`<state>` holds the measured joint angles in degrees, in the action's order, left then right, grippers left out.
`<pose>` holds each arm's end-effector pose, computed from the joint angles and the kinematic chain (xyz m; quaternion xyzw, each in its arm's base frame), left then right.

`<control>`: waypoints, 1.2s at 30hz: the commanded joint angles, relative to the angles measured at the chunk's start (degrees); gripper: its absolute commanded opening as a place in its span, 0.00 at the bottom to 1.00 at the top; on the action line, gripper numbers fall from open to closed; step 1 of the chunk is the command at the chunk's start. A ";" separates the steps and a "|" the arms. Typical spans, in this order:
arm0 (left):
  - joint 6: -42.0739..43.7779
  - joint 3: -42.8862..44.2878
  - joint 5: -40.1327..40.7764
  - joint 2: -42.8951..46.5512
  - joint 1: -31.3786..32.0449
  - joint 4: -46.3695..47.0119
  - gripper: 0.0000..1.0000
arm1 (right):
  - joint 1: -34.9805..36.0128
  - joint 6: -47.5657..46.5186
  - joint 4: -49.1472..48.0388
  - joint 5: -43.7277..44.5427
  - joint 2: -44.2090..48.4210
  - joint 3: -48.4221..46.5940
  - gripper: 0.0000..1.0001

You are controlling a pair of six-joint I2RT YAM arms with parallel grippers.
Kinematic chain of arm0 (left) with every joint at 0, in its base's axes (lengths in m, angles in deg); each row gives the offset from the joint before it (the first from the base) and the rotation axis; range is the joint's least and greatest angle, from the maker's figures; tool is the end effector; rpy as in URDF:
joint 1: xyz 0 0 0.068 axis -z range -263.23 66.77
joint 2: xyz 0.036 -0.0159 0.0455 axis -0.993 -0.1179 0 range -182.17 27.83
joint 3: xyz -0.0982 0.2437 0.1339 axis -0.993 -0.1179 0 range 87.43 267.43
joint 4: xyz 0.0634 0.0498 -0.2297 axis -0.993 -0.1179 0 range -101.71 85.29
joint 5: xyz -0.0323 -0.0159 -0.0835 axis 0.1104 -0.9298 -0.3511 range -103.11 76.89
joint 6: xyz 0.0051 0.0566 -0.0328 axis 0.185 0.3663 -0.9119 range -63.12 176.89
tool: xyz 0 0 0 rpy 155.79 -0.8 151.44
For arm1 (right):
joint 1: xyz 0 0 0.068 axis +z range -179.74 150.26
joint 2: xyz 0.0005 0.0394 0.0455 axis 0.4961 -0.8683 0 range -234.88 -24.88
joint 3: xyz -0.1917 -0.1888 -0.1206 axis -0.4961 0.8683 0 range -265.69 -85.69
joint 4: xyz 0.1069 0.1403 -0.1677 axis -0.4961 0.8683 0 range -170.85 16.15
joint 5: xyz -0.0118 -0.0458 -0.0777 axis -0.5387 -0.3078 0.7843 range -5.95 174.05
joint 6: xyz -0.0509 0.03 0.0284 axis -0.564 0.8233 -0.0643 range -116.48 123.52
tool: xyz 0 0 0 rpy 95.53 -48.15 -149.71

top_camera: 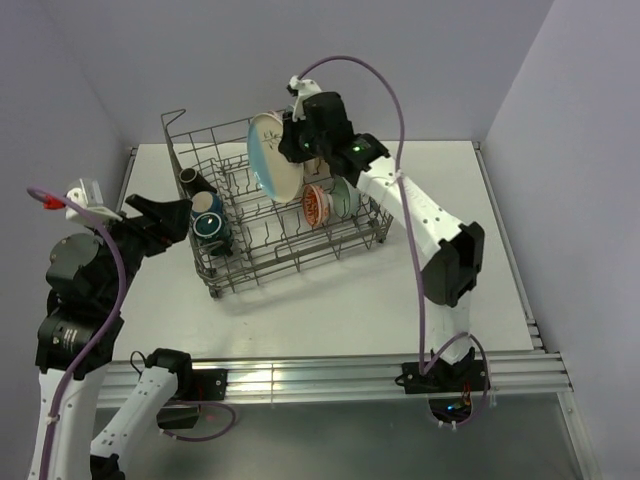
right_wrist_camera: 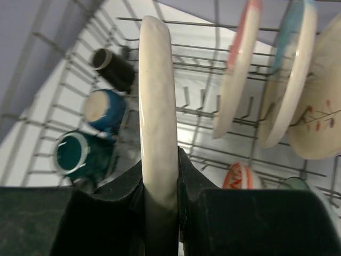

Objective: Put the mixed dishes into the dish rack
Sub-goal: Insert the plate into the dish rack

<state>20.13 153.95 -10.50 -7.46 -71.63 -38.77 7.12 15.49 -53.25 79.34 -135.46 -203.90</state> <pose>0.0721 -0.0124 0.4413 -0.1730 0.7034 -0.2672 0.6355 0.3610 0.2759 0.4285 -0.1994 0.7940 0.2676 0.5082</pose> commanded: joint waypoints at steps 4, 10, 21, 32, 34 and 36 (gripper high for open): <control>-2.27 -0.87 5.03 4.78 -0.17 -6.27 0.91 | 2.25 -7.65 -13.35 16.48 -6.03 -10.89 0.00; -4.29 -1.57 6.62 7.86 -0.17 -9.00 0.91 | 3.04 -10.56 -17.22 19.21 -10.78 -14.84 0.00; -7.02 -3.15 6.71 9.89 -0.17 -10.06 0.91 | 4.62 -11.35 -23.63 22.99 -15.62 -16.79 0.00; -8.25 -4.12 6.62 9.89 -0.17 -9.97 0.91 | 5.68 -15.48 -32.95 28.00 -19.67 -15.38 0.00; -8.42 -4.38 6.62 9.97 -0.17 -9.88 0.91 | 5.68 -15.31 -33.31 28.00 -19.67 -15.21 0.00; -8.42 -4.56 6.70 9.89 -0.17 -9.62 0.91 | 5.68 -14.35 -33.40 27.48 -19.67 -14.68 0.00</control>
<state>12.20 149.62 -4.21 1.94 -71.63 -49.81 13.02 1.30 -74.52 103.95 -156.90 -215.96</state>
